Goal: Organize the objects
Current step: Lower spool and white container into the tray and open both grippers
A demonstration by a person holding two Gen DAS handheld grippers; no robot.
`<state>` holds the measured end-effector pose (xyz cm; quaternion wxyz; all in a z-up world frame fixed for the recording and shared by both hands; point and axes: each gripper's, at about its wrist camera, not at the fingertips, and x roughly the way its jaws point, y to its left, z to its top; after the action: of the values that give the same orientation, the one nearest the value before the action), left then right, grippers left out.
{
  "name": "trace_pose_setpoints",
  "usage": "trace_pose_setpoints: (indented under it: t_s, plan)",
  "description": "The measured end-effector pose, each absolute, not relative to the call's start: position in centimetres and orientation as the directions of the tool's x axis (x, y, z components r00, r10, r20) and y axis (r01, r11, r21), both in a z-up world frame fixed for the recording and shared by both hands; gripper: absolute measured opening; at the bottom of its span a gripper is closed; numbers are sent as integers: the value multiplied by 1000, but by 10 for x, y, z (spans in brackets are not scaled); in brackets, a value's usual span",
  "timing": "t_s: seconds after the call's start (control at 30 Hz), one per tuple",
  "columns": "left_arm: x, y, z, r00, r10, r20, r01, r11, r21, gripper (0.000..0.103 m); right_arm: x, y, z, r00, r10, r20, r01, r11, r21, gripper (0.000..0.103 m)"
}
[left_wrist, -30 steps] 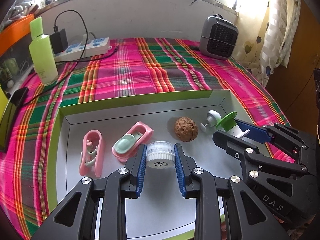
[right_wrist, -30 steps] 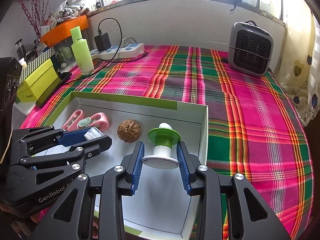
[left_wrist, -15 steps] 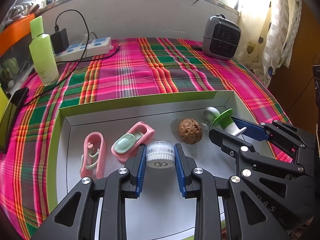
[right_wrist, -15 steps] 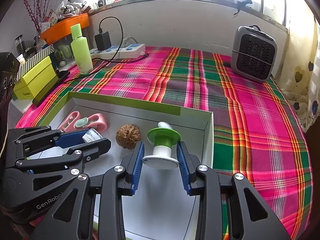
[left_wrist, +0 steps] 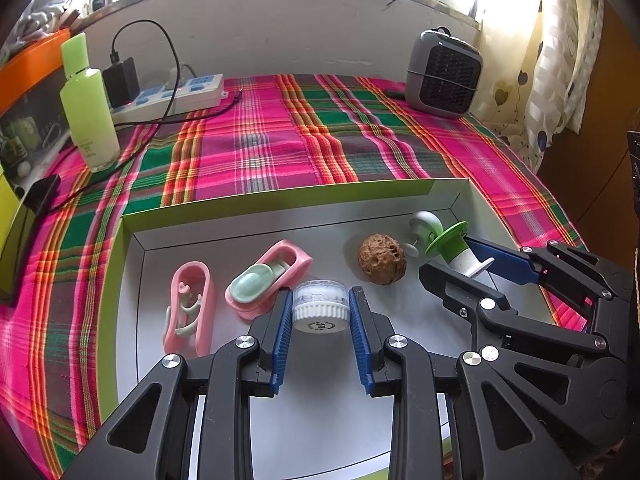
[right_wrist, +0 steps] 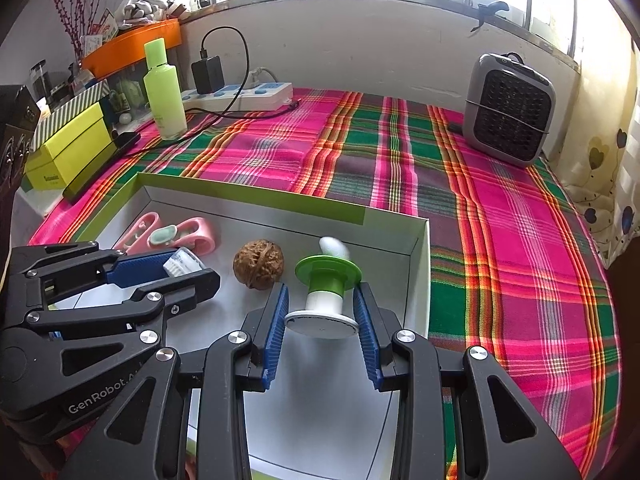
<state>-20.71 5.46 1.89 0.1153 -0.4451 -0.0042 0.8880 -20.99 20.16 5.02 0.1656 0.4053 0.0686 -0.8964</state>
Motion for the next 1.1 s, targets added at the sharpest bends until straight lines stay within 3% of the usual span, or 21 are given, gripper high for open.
trace_pose_setpoints:
  t_s: [0.27, 0.53, 0.77, 1.1]
  plan:
    - [-204, 51, 18, -580, 198, -790, -196, -975, -101, 29, -209, 200, 50, -615, -227, -755, 350, -937, -3, 35]
    - [-200, 50, 19, -579, 192, -792, -184, -978, -103, 38, -205, 202, 52, -623, -216, -752, 335, -942, -7, 36]
    - [-195, 46, 22, -584, 197, -788, -177, -978, -113, 42, -200, 208, 56, -629, -219, -746, 320, -948, 8, 44]
    - [-182, 44, 30, -598, 194, -777, -173, -979, -111, 44, -188, 206, 58, -632, -223, -742, 318, -948, 14, 44]
